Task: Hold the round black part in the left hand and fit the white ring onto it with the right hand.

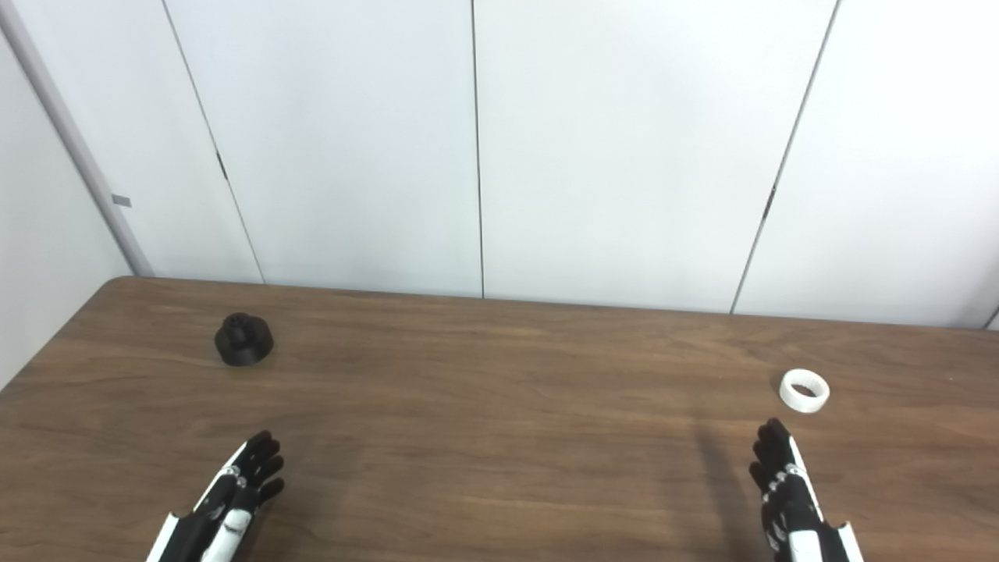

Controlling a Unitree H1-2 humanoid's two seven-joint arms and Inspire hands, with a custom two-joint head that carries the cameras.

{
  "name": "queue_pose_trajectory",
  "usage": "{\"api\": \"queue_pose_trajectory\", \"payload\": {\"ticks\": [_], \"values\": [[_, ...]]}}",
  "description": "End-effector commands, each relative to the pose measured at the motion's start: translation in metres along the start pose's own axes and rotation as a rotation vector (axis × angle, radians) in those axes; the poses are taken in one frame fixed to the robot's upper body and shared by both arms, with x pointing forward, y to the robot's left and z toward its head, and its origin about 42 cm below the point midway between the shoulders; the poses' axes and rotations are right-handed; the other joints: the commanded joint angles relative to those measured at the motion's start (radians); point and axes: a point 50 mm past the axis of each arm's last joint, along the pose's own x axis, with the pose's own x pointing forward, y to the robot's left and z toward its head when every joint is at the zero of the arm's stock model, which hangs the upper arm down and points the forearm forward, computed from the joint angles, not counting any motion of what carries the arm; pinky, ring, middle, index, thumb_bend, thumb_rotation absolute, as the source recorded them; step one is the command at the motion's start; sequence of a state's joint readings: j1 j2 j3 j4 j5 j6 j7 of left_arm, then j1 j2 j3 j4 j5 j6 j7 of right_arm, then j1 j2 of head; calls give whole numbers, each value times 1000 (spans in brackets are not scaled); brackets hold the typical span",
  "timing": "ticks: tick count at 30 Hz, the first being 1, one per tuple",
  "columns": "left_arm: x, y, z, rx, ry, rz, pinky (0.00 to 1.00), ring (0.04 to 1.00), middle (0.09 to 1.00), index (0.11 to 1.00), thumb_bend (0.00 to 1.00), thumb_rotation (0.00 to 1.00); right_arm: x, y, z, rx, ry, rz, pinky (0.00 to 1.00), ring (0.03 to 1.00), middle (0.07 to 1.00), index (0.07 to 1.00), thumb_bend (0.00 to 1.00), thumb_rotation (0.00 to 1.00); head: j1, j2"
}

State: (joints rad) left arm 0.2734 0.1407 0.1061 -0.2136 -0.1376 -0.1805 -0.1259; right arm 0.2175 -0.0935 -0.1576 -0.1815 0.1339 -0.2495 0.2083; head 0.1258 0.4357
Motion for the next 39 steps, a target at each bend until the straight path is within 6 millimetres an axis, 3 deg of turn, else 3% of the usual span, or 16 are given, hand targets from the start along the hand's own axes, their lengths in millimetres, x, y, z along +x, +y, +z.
{"api": "queue_pose_trajectory", "payload": {"ticks": [1, 8, 13, 17, 20, 24, 28, 32, 39], "values": [[5, -5, -7, -15, -13, 3, 914, 940, 946, 948, 493, 707, -67, 1, -36, 33, 206, -21, 1000, 1000, 1000, 1000, 477, 1000, 1, 0], [7, -5, -7, -9, -9, 3, 938, 947, 948, 950, 495, 641, -67, 1, -35, 30, 212, -30, 1000, 986, 990, 1000, 486, 1000, -13, 8], [7, -4, -2, 19, -8, 21, 920, 953, 939, 955, 569, 372, -67, 3, -30, 28, 224, -32, 1000, 985, 988, 1000, 485, 1000, -19, 15], [15, 1, 13, 62, -48, 49, 898, 944, 926, 945, 641, 219, -67, 4, -30, 35, 226, -37, 1000, 985, 989, 1000, 484, 1000, -18, 17], [23, 9, 26, 100, -73, 62, 936, 951, 928, 936, 701, 206, -66, 5, -30, 37, 224, -38, 1000, 979, 987, 1000, 480, 1000, -20, 18], [43, 21, 45, 238, -112, 95, 875, 898, 903, 909, 799, 171, -65, 6, -31, 35, 222, -38, 1000, 981, 985, 1000, 499, 1000, -23, 19], [59, 33, 60, 346, -84, 104, 929, 955, 932, 915, 849, 178, -64, 7, -31, 37, 226, -40, 1000, 978, 983, 999, 504, 1000, -27, 20], [74, 41, 74, 432, -56, 105, 994, 999, 985, 934, 872, 190, -65, 7, -31, 39, 231, -42, 1000, 975, 981, 996, 525, 1000, -29, 23], [100, 60, 93, 648, -24, 122, 1000, 998, 971, 903, 849, 286, -66, 8, -29, 42, 229, -43, 1000, 973, 978, 990, 515, 1000, -29, 26]]}}
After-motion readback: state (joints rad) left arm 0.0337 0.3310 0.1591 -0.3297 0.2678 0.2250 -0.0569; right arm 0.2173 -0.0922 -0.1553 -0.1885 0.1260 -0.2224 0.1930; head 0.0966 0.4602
